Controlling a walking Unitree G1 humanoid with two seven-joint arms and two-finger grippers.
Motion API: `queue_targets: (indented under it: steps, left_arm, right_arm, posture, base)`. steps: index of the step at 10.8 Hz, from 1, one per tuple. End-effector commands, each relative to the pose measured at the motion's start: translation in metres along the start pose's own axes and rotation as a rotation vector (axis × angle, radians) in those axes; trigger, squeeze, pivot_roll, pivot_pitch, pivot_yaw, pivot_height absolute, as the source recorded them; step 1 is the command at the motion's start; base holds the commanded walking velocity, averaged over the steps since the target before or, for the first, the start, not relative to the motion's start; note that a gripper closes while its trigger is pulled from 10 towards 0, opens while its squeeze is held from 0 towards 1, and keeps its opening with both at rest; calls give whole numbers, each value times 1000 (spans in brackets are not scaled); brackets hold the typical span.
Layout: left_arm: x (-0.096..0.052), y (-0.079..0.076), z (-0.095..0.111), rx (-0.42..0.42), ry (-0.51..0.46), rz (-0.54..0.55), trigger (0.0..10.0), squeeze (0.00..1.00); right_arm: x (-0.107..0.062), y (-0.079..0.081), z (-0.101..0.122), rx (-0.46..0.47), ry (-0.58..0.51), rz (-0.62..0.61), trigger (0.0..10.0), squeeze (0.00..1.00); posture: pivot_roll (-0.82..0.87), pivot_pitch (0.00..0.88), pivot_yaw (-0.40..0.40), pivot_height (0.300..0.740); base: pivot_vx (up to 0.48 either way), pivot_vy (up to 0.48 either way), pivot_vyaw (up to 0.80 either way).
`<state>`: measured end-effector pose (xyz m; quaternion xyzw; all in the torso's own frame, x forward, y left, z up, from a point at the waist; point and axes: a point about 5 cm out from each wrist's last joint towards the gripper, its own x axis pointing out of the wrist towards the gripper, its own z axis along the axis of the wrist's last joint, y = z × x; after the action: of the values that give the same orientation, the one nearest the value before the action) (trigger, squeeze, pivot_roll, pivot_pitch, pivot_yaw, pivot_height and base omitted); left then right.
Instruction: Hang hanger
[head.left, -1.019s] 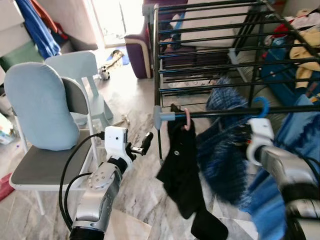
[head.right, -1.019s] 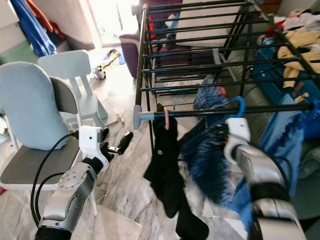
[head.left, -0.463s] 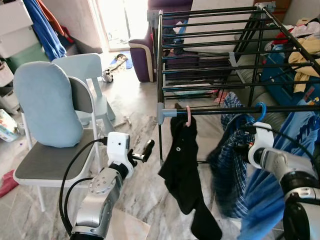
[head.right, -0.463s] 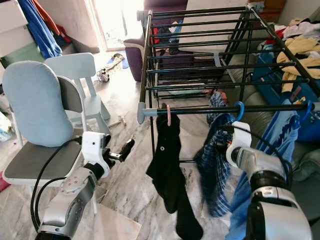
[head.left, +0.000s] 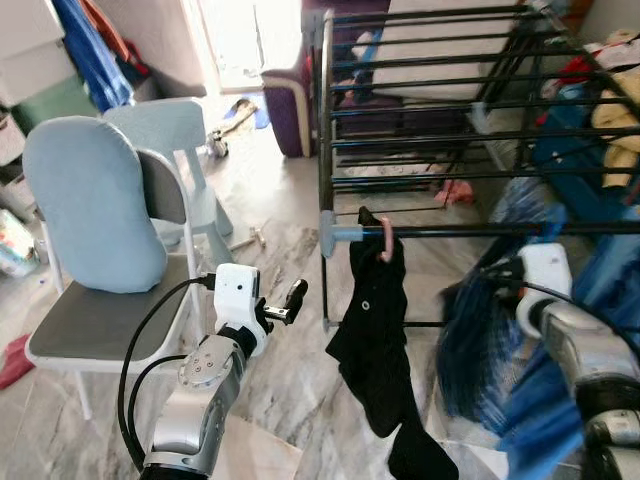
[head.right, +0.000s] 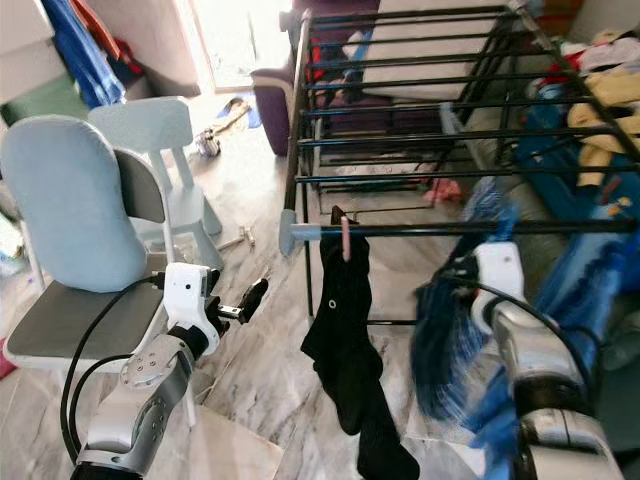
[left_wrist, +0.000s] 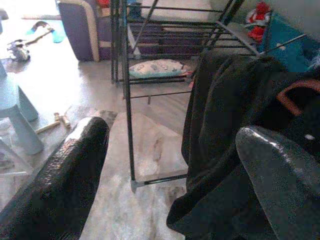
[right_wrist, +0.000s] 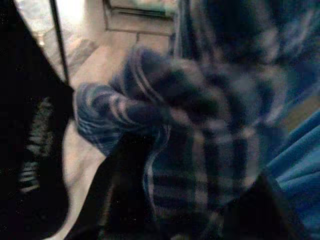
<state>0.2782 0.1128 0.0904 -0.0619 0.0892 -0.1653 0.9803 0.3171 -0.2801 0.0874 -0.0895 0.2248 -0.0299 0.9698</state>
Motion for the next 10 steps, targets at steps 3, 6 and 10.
queue_targets:
  steps: [3, 6, 10]
  left_arm:
    - [0, 1, 3, 27, -5, 9, 10000, 0]
    - [-1, 5, 2, 45, -9, 43, 10000, 0]
    - [-2, 7, 1, 52, -9, 55, 10000, 0]
  right_arm:
    - [-19, 10, 9, -11, -127, -90, 10000, 1000]
    - [-38, 16, 6, 11, -174, -138, 10000, 1000]
    - [-60, 28, 2, 27, -217, -179, 10000, 1000]
  posture:
    - [-182, 0, 60, 740]
    - [-185, 0, 68, 740]
    - [-184, 0, 64, 740]
  base:
    - [0, 0, 0]
    - [0, 0, 0]
    - [0, 0, 0]
